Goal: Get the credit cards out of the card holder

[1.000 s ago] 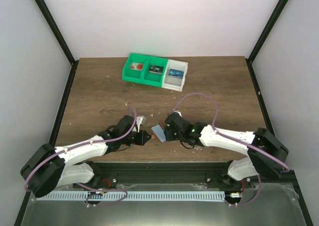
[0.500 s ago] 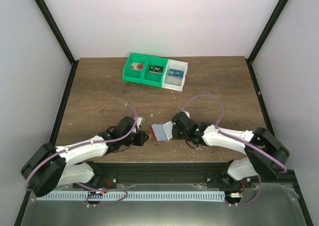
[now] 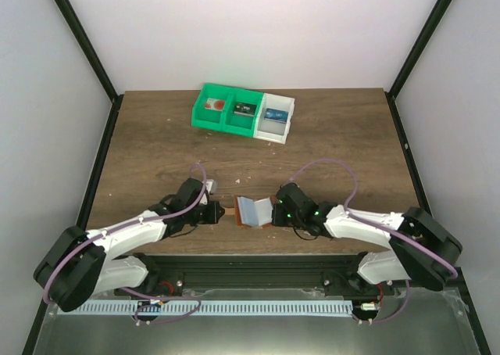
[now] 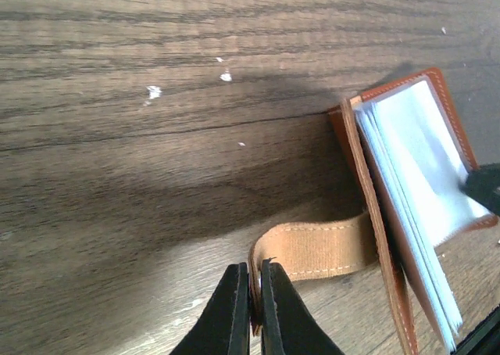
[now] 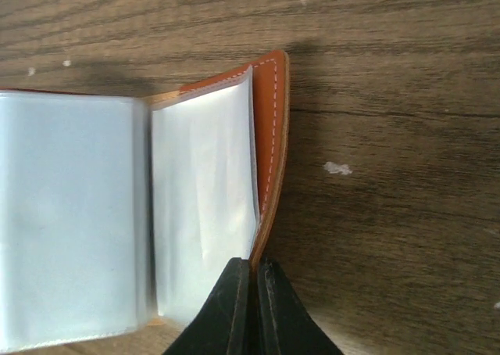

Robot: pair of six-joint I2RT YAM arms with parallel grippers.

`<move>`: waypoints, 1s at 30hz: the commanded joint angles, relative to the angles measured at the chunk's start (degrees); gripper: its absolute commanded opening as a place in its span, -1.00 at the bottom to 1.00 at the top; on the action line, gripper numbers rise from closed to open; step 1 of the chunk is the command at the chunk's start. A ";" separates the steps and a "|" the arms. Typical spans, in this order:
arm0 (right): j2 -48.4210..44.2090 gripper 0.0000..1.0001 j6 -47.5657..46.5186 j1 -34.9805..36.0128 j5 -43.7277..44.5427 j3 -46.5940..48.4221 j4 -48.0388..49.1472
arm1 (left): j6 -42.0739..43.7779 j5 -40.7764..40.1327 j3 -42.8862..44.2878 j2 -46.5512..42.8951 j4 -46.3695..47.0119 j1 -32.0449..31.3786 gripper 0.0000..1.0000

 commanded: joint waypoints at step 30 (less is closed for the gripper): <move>-10.17 -0.99 7.20 0.34 -3.14 -11.37 12.83 | -5.78 17.78 -8.29 4.98 27.22 3.22 0.24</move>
